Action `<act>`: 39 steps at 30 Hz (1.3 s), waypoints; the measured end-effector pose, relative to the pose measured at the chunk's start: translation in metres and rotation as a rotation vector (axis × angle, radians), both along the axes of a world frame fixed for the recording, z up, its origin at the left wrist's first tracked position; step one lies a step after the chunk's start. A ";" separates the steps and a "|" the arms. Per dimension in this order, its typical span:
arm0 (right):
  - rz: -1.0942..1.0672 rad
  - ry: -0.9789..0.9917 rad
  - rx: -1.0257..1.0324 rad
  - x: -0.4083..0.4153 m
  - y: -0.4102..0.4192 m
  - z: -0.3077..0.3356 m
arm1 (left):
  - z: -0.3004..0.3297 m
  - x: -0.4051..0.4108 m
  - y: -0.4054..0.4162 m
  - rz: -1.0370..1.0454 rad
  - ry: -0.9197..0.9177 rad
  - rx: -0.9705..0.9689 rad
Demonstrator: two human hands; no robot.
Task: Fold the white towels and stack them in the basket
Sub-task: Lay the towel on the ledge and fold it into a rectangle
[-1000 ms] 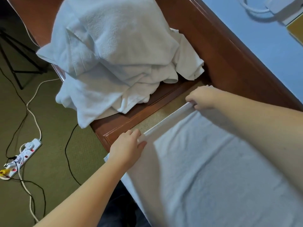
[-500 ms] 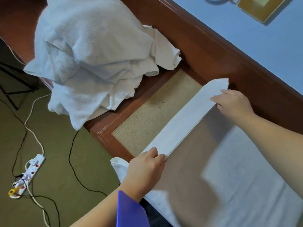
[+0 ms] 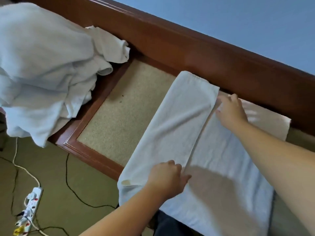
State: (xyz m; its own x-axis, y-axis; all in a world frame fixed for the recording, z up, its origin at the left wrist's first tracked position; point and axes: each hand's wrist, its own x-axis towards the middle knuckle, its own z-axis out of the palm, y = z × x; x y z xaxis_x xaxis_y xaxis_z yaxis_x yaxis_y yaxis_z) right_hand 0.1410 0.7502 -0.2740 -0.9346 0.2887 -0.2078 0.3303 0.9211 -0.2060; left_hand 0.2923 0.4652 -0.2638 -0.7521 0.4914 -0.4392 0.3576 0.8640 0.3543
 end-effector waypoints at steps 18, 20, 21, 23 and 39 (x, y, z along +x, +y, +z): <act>-0.861 -0.188 -0.668 0.170 -0.177 -0.005 | 0.004 -0.183 0.154 -1.517 0.455 -0.390; -0.877 -0.200 -0.666 0.174 -0.192 -0.009 | 0.001 -0.185 0.166 -1.618 0.485 -0.481; -0.859 -0.215 -0.657 0.176 -0.199 -0.011 | 0.002 -0.187 0.170 -1.649 0.508 -0.534; -0.831 -0.261 -0.659 0.183 -0.208 -0.012 | 0.006 -0.193 0.176 -1.695 0.565 -0.637; -1.089 -0.221 -0.924 0.306 -0.281 0.004 | 0.016 -0.285 0.188 -1.436 0.815 -0.593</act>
